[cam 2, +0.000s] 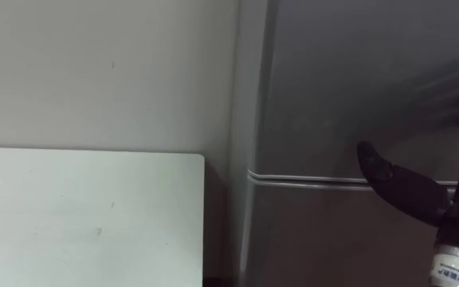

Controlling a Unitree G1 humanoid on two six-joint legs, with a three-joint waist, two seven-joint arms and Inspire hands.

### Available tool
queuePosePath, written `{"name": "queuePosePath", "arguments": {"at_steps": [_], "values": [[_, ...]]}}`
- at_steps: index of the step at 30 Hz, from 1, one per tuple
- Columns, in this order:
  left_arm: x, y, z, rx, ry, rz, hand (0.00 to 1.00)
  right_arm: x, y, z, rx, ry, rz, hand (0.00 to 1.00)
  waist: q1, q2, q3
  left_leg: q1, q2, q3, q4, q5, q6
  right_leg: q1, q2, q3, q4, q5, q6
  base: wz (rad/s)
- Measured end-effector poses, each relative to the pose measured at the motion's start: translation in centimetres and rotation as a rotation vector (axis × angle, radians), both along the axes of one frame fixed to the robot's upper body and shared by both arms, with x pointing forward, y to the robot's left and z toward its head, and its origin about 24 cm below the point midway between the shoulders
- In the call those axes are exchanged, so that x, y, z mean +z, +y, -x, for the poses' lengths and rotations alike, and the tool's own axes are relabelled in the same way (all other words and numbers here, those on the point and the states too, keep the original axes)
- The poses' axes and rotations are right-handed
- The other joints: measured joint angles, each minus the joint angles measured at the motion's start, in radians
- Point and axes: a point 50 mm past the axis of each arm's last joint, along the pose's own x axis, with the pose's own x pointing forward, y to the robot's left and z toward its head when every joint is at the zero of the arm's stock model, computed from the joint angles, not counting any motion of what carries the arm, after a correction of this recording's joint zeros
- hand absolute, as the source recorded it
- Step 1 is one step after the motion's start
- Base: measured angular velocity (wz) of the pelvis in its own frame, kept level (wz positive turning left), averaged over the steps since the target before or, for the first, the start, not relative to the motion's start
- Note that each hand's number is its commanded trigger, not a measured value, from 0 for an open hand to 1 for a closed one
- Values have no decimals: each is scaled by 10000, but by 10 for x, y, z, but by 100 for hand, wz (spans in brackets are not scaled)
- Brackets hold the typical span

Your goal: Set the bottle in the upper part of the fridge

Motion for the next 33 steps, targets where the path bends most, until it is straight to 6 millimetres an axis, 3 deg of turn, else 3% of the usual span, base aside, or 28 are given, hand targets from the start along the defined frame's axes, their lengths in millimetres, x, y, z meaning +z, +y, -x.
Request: {"name": "queuePosePath", "arguments": {"at_steps": [18,25,28,30,33], "values": [[2,1,-6,-399,-187,-156,0,-17,-13,-8,-960,1103,1483,0,-54,-208,-8,-130,-5,-253,229,25,38,75,-72,-239,15,48,12,3],[4,4,-3,-559,-135,-233,0,-18,-19,-7,-1074,1219,1455,0,-356,-197,-28,-264,-18,-401,361,25,47,57,-53,-287,0,72,5,6],[5,7,2,-586,-129,-284,0,-17,-25,-6,-1340,1319,1395,0,-462,-157,-64,-277,-30,-408,342,27,50,48,-43,-303,-1,74,7,2],[6,7,7,-568,-56,-283,0,-19,-29,-4,-1396,1447,1401,0,-573,-148,-148,-258,-50,-422,316,31,55,53,-55,-349,-10,75,12,8],[7,8,9,-366,-260,-305,0,-12,-49,3,-1985,1254,880,0,-717,-163,-188,-316,-64,-450,266,31,55,-10,-66,-430,-33,69,17,5]]}}
